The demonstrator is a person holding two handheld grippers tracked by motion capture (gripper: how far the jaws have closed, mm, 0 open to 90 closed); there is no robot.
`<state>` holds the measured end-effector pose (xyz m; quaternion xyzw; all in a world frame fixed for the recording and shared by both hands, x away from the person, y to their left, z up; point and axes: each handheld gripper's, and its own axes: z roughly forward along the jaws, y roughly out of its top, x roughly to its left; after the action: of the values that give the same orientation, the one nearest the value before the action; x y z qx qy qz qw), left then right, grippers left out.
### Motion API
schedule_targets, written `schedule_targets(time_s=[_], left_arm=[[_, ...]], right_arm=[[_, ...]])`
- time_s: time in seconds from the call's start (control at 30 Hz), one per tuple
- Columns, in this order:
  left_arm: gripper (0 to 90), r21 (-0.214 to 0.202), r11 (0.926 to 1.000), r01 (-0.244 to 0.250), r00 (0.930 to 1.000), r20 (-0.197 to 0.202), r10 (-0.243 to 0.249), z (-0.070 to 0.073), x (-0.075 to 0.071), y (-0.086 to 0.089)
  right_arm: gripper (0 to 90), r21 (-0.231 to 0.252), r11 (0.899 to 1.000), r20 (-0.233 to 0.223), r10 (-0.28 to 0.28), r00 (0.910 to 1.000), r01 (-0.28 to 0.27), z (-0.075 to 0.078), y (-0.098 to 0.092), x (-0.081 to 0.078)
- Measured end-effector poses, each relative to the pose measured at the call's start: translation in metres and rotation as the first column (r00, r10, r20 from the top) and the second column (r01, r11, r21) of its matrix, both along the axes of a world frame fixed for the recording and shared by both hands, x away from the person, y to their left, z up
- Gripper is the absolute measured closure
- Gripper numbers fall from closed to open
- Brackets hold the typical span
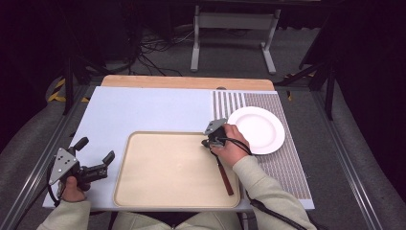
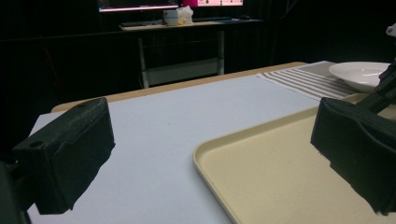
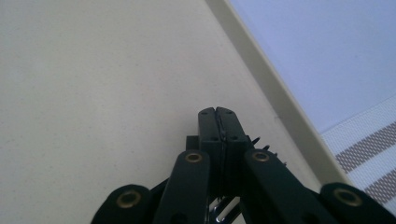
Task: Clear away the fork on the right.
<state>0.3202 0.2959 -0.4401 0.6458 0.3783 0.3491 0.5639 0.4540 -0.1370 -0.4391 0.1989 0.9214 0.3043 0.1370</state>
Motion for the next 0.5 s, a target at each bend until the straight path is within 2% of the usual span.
schedule_targets(time_s=[0.5], left_arm=[[0.1, 0.001, 1.0000, 0.002, 1.0000, -0.004, -0.002, 0.000, 0.000, -0.001]], right_arm=[[89.9, -0.010, 0.998, -0.004, -0.055, 0.9985, 0.055, 0.002, -0.021, 0.003]])
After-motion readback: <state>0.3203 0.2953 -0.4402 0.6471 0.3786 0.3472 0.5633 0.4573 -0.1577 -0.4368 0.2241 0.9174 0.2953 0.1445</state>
